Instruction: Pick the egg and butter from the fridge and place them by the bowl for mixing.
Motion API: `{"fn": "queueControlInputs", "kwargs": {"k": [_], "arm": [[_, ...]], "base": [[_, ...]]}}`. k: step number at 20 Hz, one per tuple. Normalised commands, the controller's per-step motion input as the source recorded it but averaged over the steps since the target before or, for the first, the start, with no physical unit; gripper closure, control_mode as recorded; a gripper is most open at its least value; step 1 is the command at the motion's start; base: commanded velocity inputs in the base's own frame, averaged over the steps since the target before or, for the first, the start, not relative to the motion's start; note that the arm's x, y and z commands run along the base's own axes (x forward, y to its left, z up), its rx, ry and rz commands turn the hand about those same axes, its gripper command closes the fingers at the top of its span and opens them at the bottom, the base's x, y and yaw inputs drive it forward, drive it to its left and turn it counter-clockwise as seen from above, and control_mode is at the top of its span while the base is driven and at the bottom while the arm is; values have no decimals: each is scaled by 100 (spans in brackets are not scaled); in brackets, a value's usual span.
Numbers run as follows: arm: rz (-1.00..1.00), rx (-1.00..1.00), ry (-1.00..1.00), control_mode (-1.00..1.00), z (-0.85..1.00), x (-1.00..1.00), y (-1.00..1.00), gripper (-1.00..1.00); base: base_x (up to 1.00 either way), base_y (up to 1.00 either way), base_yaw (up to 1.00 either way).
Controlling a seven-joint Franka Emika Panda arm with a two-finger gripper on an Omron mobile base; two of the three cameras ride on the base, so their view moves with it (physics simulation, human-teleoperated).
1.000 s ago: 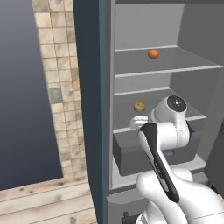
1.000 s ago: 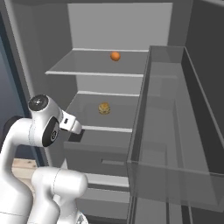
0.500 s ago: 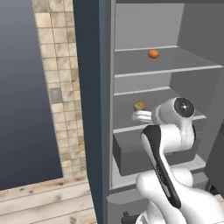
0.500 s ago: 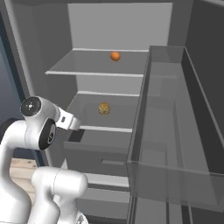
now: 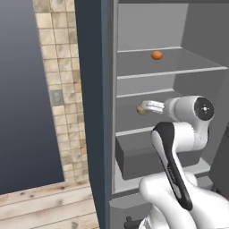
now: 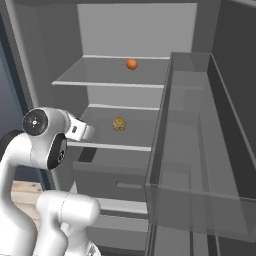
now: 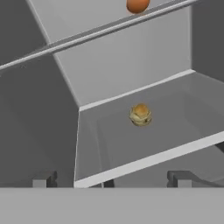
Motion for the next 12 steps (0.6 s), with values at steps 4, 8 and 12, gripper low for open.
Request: {"fn": "queueControlInputs", "kwargs": {"k": [4, 8, 12], "arm": [[0, 2, 0, -100, 54, 0, -16, -100], [0, 0, 7, -100, 55, 0, -25, -100], [2, 0, 2, -100, 39, -13, -21, -100]], "base": [[0, 0, 0], [0, 0, 0], [0, 0, 0]]}}
